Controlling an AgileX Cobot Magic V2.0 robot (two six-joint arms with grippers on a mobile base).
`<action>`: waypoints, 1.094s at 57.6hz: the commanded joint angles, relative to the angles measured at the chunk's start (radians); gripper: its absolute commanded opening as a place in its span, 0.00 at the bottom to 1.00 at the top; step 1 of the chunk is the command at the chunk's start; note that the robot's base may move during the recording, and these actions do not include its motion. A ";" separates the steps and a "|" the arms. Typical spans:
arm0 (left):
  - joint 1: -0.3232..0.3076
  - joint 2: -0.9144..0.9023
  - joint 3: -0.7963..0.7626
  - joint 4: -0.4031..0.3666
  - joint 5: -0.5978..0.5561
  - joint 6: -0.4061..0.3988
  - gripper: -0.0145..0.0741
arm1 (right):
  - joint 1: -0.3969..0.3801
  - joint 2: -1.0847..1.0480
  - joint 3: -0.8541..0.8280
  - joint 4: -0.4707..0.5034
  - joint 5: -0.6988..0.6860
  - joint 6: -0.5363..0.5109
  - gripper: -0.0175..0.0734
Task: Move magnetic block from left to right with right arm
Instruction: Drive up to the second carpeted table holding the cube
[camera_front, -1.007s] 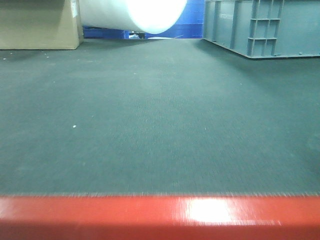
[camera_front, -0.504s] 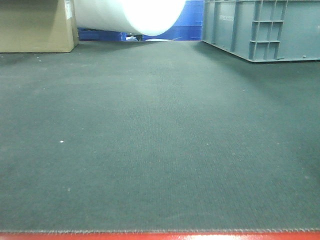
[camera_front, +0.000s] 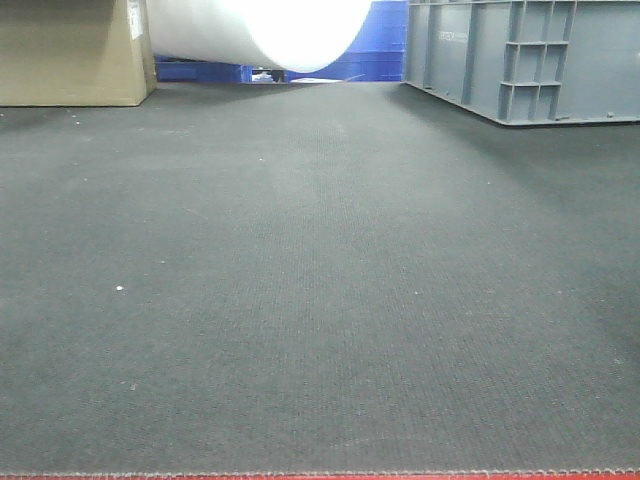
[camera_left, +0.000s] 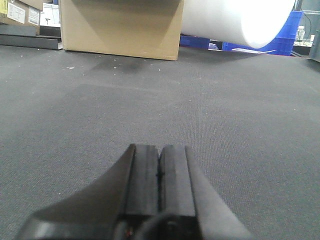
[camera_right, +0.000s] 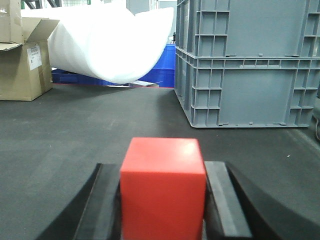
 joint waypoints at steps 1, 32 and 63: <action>-0.001 -0.007 0.005 -0.003 -0.078 -0.007 0.02 | -0.003 0.021 -0.032 -0.009 -0.087 -0.004 0.50; -0.001 -0.007 0.005 -0.003 -0.078 -0.007 0.02 | 0.000 0.109 -0.037 0.011 -0.089 -0.004 0.50; -0.001 -0.007 0.005 -0.003 -0.078 -0.007 0.02 | 0.043 0.721 -0.329 -0.099 0.223 0.285 0.50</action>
